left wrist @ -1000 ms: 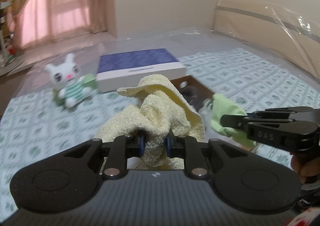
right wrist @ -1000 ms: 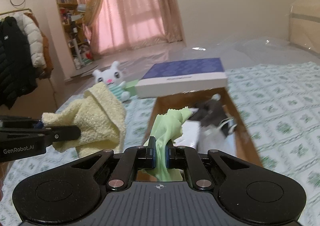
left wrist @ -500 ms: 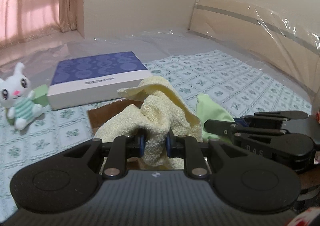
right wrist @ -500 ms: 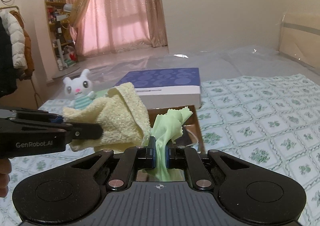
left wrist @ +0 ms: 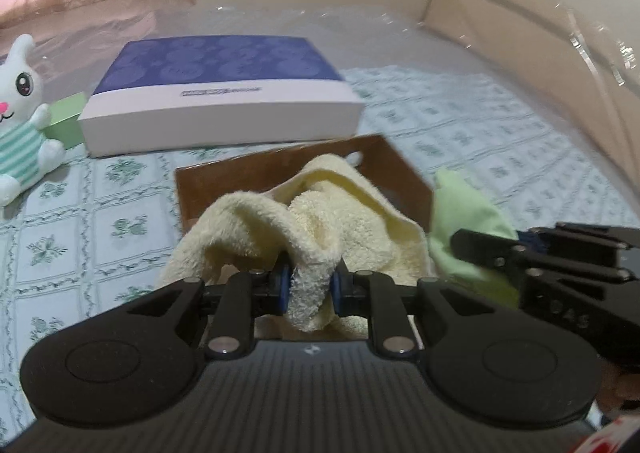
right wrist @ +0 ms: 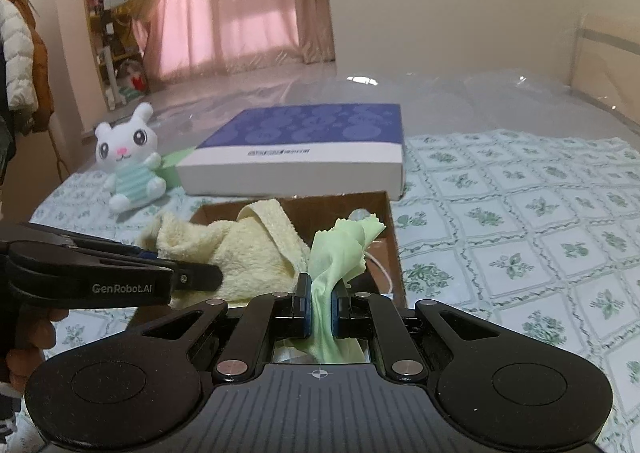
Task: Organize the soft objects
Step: 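Carry the towel and green cloth over the cardboard box with both grippers, then lower the towel and green cloth into the box and open both grippers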
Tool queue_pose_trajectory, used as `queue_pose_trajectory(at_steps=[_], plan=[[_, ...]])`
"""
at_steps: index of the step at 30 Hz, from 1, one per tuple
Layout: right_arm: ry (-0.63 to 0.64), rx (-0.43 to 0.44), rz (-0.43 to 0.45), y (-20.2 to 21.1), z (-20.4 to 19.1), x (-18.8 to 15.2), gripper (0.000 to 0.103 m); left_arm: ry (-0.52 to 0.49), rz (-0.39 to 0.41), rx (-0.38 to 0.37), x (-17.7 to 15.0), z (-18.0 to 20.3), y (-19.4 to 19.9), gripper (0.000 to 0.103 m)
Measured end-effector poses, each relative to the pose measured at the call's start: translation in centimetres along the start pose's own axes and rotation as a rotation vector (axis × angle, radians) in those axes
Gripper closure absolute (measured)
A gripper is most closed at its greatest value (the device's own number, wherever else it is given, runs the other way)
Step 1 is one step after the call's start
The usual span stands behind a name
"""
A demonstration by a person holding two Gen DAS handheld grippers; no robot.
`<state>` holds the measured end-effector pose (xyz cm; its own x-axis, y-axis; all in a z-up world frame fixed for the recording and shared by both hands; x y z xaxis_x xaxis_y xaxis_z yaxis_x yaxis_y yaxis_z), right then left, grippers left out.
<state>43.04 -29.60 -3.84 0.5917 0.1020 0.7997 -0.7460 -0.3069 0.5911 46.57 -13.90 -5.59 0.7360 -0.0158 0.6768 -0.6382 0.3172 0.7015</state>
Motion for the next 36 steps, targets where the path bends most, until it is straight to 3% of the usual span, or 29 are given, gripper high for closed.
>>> queue_pose_trajectory(at_steps=[5,12,18,20,23,24,36], plan=[[0.01,0.047,-0.05,-2.3,0.5,-0.2,0.094,-0.025,-0.026,0.063,-0.3,-0.3,-1.9,0.085],[0.028,0.025,-0.148,-4.5,0.7,-1.6,0.094,-0.067,-0.047,0.09,-0.8,1.1,-3.2,0.085],[0.03,0.01,-0.144,-4.3,0.8,-2.0,0.093,-0.105,-0.05,0.101,-1.0,1.6,-2.6,0.081],[0.023,0.019,-0.138,-3.9,0.9,-1.9,0.084,-0.11,-0.042,0.099,-1.1,1.6,-2.0,0.078],[0.026,0.025,-0.123,-3.1,0.7,-1.7,0.052,-0.118,-0.028,0.091,-1.2,1.7,-0.8,0.068],[0.029,0.022,-0.11,-2.7,0.6,-1.6,0.046,-0.12,-0.02,0.09,-1.3,1.7,-0.4,0.066],[0.0,0.036,-0.039,1.7,-0.3,-1.8,0.043,-0.112,0.028,0.09,-2.8,2.0,4.7,0.061]])
Point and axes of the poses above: each gripper's, at about its wrist camera, not at the fingertips, and y roughly against the way its jaws point, z to its right, x to its top, the point moved 3 cm from there along -y, roughly the way its jaws point, and after that the axes turned 6 degrees about y, right-handed, at the moved point
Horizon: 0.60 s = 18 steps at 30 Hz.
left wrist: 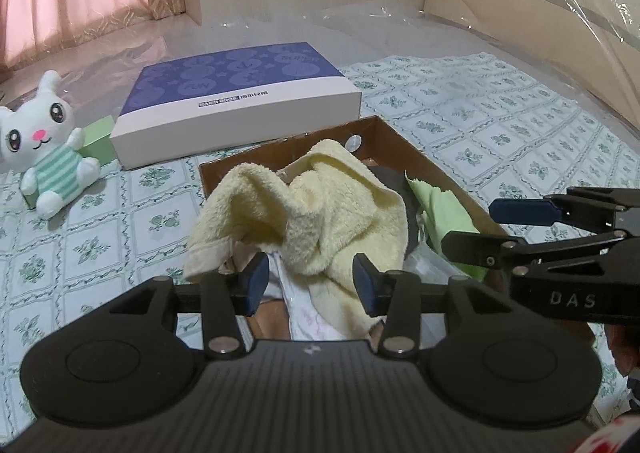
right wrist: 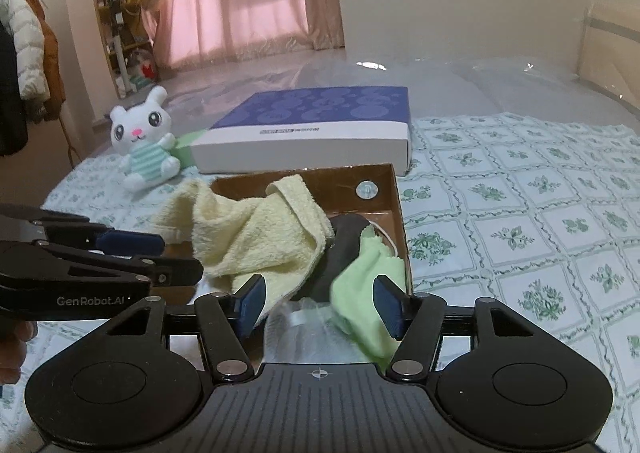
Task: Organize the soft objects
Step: 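Lower the towel and green cloth into the box and open both grippers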
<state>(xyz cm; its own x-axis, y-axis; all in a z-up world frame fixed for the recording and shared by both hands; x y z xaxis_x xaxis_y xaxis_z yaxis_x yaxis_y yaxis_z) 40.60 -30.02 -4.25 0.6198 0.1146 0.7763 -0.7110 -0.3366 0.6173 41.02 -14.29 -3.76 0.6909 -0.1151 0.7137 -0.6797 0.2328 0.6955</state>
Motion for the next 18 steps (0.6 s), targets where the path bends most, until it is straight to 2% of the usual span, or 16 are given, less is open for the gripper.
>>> queue_pose_trajectory(at_steps=[18], plan=[[-0.122,0.012,0.055,7.1,-2.3,-1.8,0.038,0.009,0.074,0.011,-2.6,0.6,8.5,0.048]])
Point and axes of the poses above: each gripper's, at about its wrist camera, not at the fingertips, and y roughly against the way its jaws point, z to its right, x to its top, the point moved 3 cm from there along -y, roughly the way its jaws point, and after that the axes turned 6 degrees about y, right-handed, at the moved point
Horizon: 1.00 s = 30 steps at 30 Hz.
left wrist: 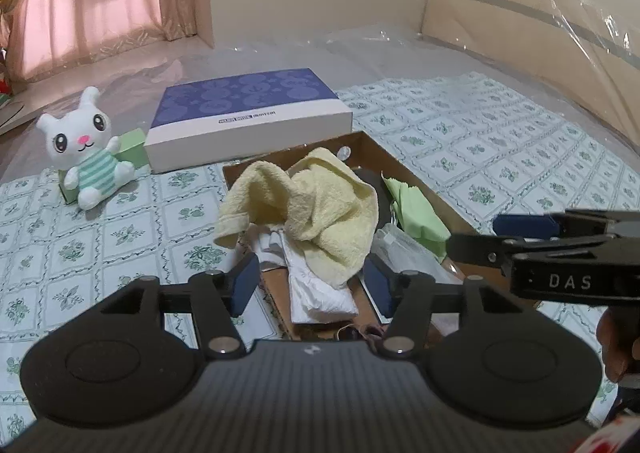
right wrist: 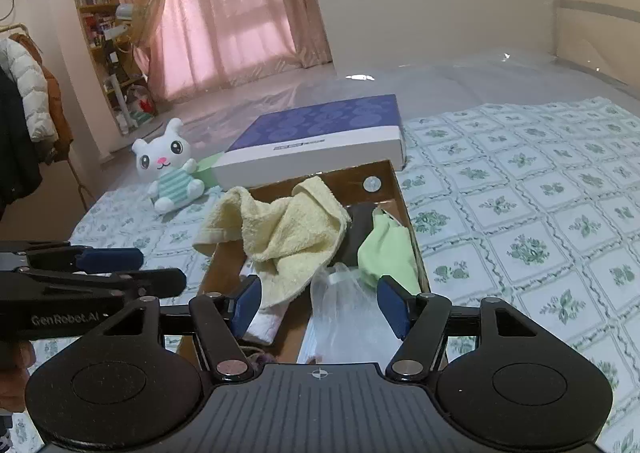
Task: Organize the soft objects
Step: 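Lower the towel and green cloth into the box and open both grippers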
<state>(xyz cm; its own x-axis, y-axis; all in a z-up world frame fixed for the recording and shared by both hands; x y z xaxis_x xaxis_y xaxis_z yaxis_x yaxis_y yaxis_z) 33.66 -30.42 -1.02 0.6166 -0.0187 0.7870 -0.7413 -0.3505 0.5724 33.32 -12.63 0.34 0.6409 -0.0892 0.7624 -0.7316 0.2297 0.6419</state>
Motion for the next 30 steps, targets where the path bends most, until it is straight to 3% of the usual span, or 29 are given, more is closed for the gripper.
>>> queue_pose_trajectory(at_steps=[5,12,18,20,22,23,27,30], plan=[[-0.029,-0.026,0.007,0.5,0.2,-0.2,0.038,-0.011,0.03,0.043,0.6,-1.4,-0.9,0.048],[-0.06,-0.068,0.008,-1.6,2.3,1.1,0.038,-0.032,0.037,0.108,2.1,-4.1,-6.2,0.048],[-0.068,-0.075,0.007,-3.9,4.0,2.0,0.038,-0.066,0.044,0.12,3.0,-5.0,-10.3,0.052],[-0.071,-0.073,0.004,-4.6,4.3,2.2,0.038,-0.078,0.042,0.113,3.3,-4.7,-11.3,0.06],[-0.072,-0.073,0.004,-5.2,4.7,2.3,0.038,-0.085,0.042,0.101,3.5,-4.3,-12.1,0.088],[-0.07,-0.074,0.005,-5.5,4.8,2.4,0.038,-0.082,0.036,0.091,3.5,-4.1,-12.4,0.094],[-0.065,-0.071,0.012,-5.9,5.0,2.3,0.038,-0.041,0.022,0.018,3.0,-2.6,-12.8,0.099],[-0.072,-0.069,0.007,-6.3,5.2,2.0,0.038,-0.055,-0.032,0.022,1.6,-0.9,-13.8,0.099]])
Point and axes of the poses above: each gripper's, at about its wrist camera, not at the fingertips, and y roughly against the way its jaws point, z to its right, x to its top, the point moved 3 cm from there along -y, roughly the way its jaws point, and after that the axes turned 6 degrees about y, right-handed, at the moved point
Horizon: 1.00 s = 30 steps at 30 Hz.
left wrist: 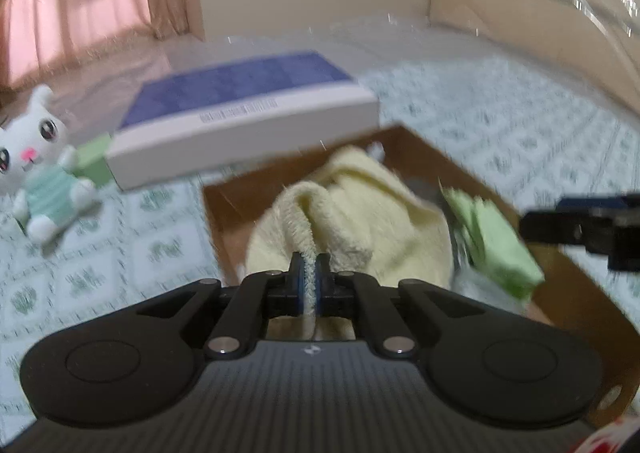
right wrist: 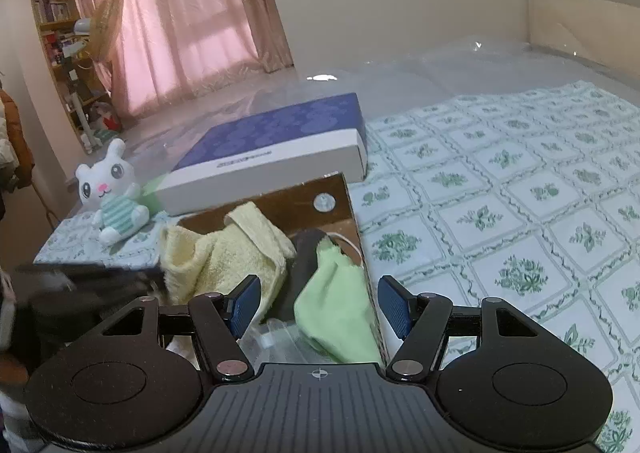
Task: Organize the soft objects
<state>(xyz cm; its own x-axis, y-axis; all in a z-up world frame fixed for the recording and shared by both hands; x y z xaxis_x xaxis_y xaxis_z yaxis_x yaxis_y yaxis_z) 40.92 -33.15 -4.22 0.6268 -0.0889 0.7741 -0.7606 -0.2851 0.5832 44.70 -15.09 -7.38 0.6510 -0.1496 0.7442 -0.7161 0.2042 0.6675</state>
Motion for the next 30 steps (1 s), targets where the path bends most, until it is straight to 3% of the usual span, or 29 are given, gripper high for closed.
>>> queue_pose_trajectory(at_steps=[4,8,11,13,15,25,30], plan=[[-0.017,-0.004,-0.019,-0.2,0.3,-0.6,0.038,-0.009,-0.035,0.05,-1.3,1.1,-1.0,0.099],[-0.027,-0.011,-0.045,-0.2,0.6,-1.3,0.038,0.044,-0.053,0.042,-1.0,0.3,-0.7,0.098],[-0.043,-0.009,-0.052,0.1,0.6,-1.6,0.038,0.064,-0.038,0.039,-1.2,-0.3,0.4,0.084],[-0.047,0.0,-0.051,0.6,0.4,-1.9,0.038,0.074,-0.026,0.046,-1.5,-0.5,1.4,0.07],[-0.035,-0.008,-0.051,1.0,0.0,-2.1,0.038,0.091,-0.021,0.03,-1.8,-0.8,2.5,0.063],[0.011,0.02,-0.022,4.7,-2.8,-3.1,0.036,0.121,0.014,-0.02,-3.2,-1.2,10.3,0.044],[0.027,0.026,-0.003,7.2,-4.6,-3.9,0.028,0.109,0.022,-0.016,-4.3,-1.2,14.6,0.037]])
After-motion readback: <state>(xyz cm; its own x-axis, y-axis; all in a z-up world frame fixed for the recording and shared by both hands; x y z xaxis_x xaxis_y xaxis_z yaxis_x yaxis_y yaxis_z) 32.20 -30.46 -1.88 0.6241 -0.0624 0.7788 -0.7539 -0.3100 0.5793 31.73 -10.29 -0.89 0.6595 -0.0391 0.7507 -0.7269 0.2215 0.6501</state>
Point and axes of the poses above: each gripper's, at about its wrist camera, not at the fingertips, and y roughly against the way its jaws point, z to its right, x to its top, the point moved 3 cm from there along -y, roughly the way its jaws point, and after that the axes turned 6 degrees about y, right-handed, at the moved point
